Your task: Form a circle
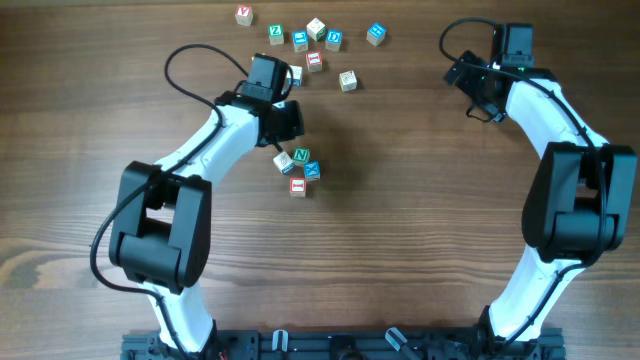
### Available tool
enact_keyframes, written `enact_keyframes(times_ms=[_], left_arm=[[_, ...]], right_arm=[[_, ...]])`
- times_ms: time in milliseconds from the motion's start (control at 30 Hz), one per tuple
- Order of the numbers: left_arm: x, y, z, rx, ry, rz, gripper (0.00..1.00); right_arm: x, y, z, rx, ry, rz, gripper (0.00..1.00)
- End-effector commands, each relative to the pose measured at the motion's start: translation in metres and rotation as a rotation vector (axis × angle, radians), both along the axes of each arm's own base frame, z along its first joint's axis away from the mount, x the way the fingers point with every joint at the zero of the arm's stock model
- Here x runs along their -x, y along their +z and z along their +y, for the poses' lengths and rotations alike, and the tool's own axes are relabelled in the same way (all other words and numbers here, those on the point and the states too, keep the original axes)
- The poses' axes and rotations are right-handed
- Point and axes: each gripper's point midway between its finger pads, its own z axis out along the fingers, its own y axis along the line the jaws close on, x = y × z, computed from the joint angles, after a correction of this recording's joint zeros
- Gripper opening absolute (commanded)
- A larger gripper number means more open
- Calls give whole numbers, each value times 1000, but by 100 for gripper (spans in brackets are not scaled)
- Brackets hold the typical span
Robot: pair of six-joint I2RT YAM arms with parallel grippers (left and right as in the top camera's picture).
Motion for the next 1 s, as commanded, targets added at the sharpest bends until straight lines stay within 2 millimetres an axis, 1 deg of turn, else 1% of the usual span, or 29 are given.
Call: enact_keyframes(times_ms=[0, 100, 233, 333, 433, 533, 967], left_arm=[[9, -3, -24, 33, -59, 19, 5], [9, -4, -25, -23, -60, -1, 5], [13, -5, -29, -29, -71, 6, 4], [12, -6, -25, -49, -61, 0, 4], [6, -7, -16, -103, -35, -24, 4], [8, -13, -15, -108, -36, -9, 4], [22, -18, -9, -132, -40, 53, 4]], right_arm=[[2, -10, -1, 14, 8, 20, 100], [2, -10, -1, 14, 8, 20, 100], [2, -10, -1, 14, 8, 20, 100], [2, -10, -1, 14, 8, 20, 100], [2, -10, -1, 14, 8, 20, 100], [2, -10, -1, 14, 8, 20, 100], [2, -10, -1, 14, 8, 20, 100]])
